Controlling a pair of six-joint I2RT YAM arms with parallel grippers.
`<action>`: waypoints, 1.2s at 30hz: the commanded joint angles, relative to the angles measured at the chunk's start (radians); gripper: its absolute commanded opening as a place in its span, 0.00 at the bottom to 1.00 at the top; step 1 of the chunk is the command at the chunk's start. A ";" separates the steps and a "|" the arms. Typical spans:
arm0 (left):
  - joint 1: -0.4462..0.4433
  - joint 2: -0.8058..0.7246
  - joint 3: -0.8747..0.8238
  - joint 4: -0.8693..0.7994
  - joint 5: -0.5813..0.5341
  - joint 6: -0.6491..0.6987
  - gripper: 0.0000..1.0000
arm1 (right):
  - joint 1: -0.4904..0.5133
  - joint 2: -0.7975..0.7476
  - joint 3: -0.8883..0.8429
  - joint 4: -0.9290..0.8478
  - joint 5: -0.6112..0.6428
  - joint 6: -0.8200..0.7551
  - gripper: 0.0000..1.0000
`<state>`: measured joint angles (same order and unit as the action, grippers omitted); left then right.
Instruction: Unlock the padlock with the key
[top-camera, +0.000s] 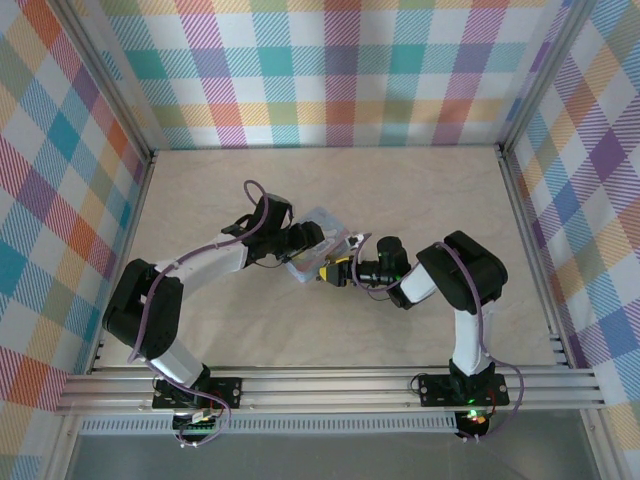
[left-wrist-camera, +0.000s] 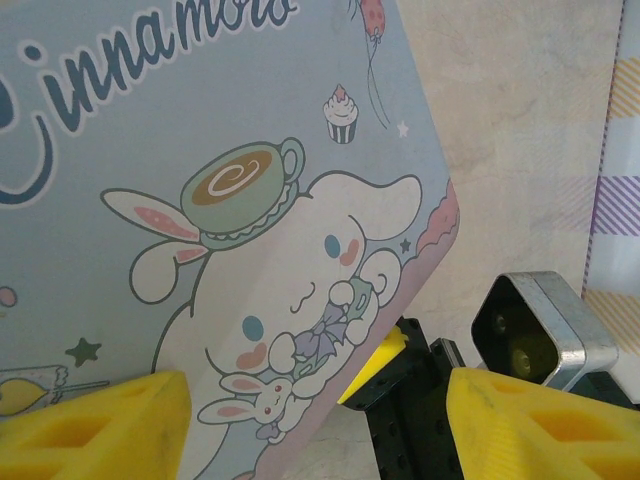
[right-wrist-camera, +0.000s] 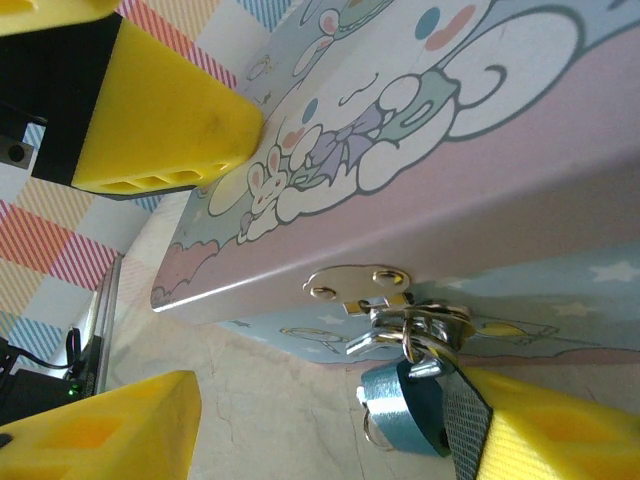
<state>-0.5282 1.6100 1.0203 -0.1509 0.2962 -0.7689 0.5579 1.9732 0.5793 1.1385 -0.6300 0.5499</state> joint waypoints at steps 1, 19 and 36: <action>-0.004 0.048 0.002 -0.033 -0.032 0.022 0.69 | 0.011 0.025 0.014 0.088 -0.047 0.019 0.65; -0.004 0.050 -0.003 -0.027 -0.031 0.019 0.69 | 0.011 0.060 -0.011 0.255 -0.024 0.089 0.56; -0.004 0.050 -0.013 -0.018 -0.031 0.014 0.68 | 0.011 0.027 -0.025 0.268 -0.040 0.082 0.46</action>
<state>-0.5282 1.6150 1.0256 -0.1505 0.2855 -0.7658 0.5568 2.0342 0.5552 1.2873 -0.6128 0.6403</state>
